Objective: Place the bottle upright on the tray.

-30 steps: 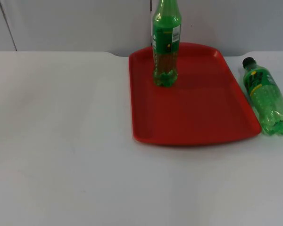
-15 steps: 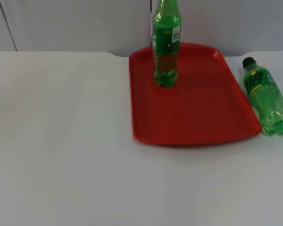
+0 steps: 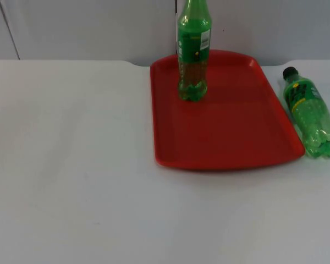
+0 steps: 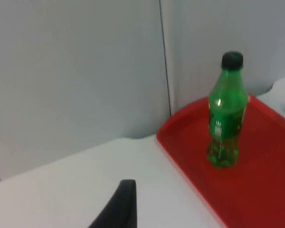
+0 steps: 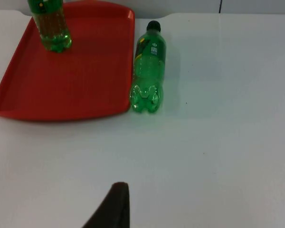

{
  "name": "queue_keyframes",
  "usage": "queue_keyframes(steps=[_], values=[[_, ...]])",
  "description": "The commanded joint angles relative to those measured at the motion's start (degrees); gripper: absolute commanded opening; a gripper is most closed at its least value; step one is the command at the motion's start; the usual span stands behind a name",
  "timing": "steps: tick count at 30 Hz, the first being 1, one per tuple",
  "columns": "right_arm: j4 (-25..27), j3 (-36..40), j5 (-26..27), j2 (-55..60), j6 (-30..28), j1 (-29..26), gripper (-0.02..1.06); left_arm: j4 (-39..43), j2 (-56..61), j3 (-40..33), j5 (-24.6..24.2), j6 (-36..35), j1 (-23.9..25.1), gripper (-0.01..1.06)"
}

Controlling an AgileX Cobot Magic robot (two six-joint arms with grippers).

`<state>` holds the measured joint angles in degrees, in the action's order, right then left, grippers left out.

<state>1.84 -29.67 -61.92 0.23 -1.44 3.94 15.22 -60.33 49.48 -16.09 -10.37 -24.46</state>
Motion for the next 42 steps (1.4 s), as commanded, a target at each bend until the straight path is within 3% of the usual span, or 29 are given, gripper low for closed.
queue_keyframes(steps=[1,6,29,42], values=[[-0.17,0.07,0.2,-0.23,-0.53,0.11,1.05,0.09,2.38,-2.37,-0.38,-0.06,-0.09,1.05],[-0.17,0.07,0.2,-0.23,-0.53,0.11,1.05,-0.97,6.15,-5.51,-1.11,-0.17,-0.09,1.05],[-0.17,0.07,0.2,-0.23,-0.53,0.11,1.05,-2.93,22.63,-5.91,-19.95,0.07,-0.09,1.05],[-0.17,0.07,0.2,-0.23,-0.53,0.11,1.05,-12.44,29.03,-5.91,-27.6,10.37,-0.09,1.05]])
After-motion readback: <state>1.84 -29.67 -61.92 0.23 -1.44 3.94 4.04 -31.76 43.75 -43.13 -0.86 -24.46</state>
